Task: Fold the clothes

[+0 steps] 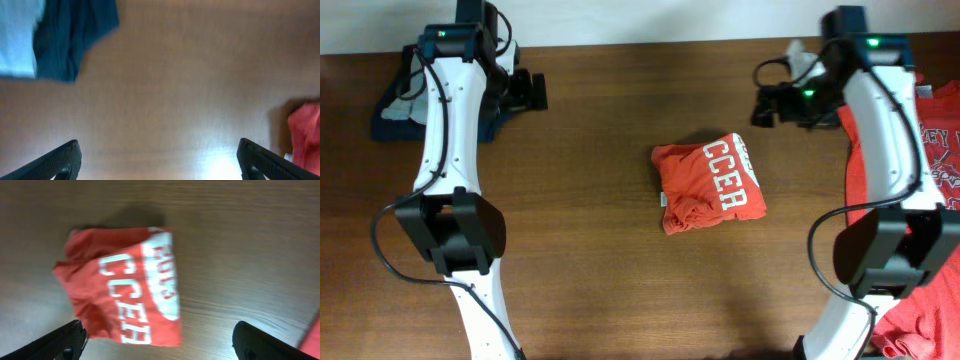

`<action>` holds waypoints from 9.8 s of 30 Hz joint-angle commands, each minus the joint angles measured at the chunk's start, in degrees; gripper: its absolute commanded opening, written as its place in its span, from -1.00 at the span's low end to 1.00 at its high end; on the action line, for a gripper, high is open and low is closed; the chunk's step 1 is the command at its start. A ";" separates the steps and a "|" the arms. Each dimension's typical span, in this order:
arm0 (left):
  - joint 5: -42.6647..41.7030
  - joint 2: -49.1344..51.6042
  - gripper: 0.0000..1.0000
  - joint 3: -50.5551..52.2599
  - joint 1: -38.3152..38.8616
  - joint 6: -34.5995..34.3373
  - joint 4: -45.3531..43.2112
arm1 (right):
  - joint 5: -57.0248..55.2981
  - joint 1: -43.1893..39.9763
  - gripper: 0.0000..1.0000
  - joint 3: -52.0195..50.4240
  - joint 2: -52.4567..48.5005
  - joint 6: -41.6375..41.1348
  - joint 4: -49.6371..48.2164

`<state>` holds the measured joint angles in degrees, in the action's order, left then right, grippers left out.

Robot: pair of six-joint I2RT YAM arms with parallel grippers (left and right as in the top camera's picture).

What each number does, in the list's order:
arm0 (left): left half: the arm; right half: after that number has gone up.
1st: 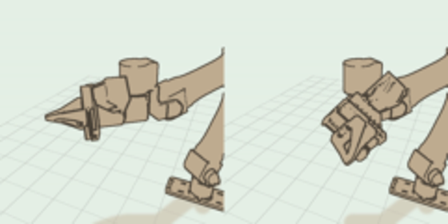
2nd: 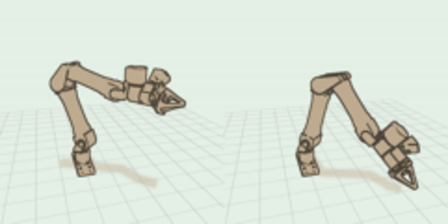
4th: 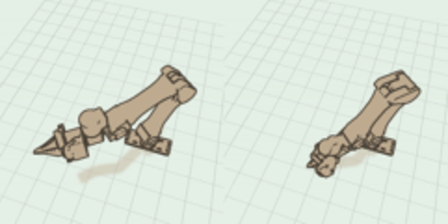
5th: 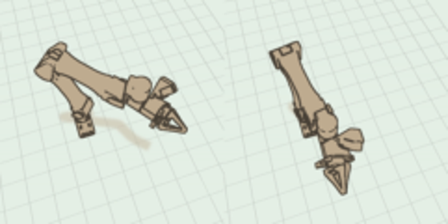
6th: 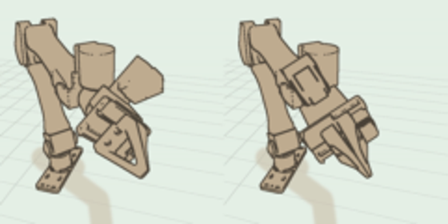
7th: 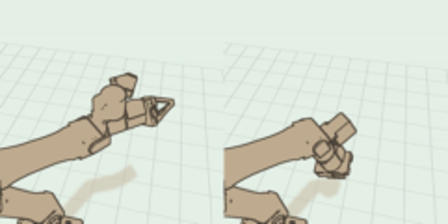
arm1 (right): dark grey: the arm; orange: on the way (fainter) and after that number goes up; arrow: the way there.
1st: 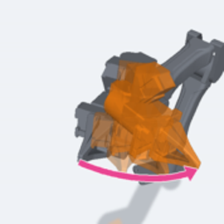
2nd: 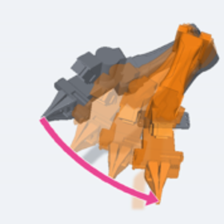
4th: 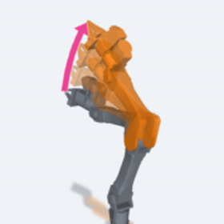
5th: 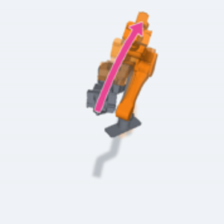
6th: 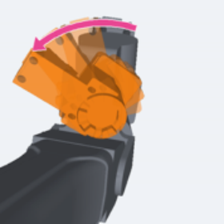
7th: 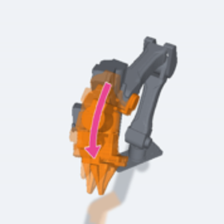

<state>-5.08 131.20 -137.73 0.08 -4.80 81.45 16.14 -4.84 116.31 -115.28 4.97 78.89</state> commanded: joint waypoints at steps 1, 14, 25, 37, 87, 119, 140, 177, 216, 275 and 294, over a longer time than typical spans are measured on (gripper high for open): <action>0.20 -0.61 0.98 0.22 0.02 0.31 -4.46 | -0.31 -4.07 0.97 0.96 1.20 0.57 0.20; -25.57 -0.59 -0.99 2.78 6.97 0.35 -6.14 | -0.31 -10.67 0.97 0.96 1.20 0.57 0.20; -25.68 -0.39 -0.99 12.96 23.15 2.89 -14.38 | -0.31 -10.62 0.97 0.96 1.20 0.55 0.20; -29.14 0.20 -0.99 19.58 30.16 2.89 -19.45 | -0.31 -10.62 0.97 0.96 1.20 0.57 0.20; -32.68 8.76 -0.99 6.45 29.77 12.22 -3.72 | -0.31 -10.62 0.97 0.96 1.20 0.57 0.20; -33.83 18.53 -0.99 -7.23 28.52 11.54 2.51 | -0.31 -10.62 0.97 0.96 1.20 0.57 0.20; -49.18 21.64 -0.99 -14.23 37.73 12.48 -0.04 | -0.31 -10.62 0.97 0.96 1.20 0.57 0.20; -35.36 29.20 -0.97 -25.81 35.39 6.93 -13.29 | -0.31 -10.62 0.97 0.96 1.20 0.55 0.20; -21.42 33.07 -0.97 -21.53 34.62 4.37 -5.09 | -0.31 -10.62 0.97 0.96 1.20 0.57 0.20; -8.85 15.52 -0.99 -7.52 32.50 -0.13 15.28 | -0.31 -10.62 0.97 0.96 1.20 0.57 0.20; -8.79 14.34 -0.99 -3.58 32.72 -0.11 13.68 | -0.31 -10.62 0.97 0.96 1.20 0.55 0.20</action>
<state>-14.09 147.33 -136.70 32.93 -4.38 93.91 16.12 -15.35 116.31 -115.28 4.97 78.94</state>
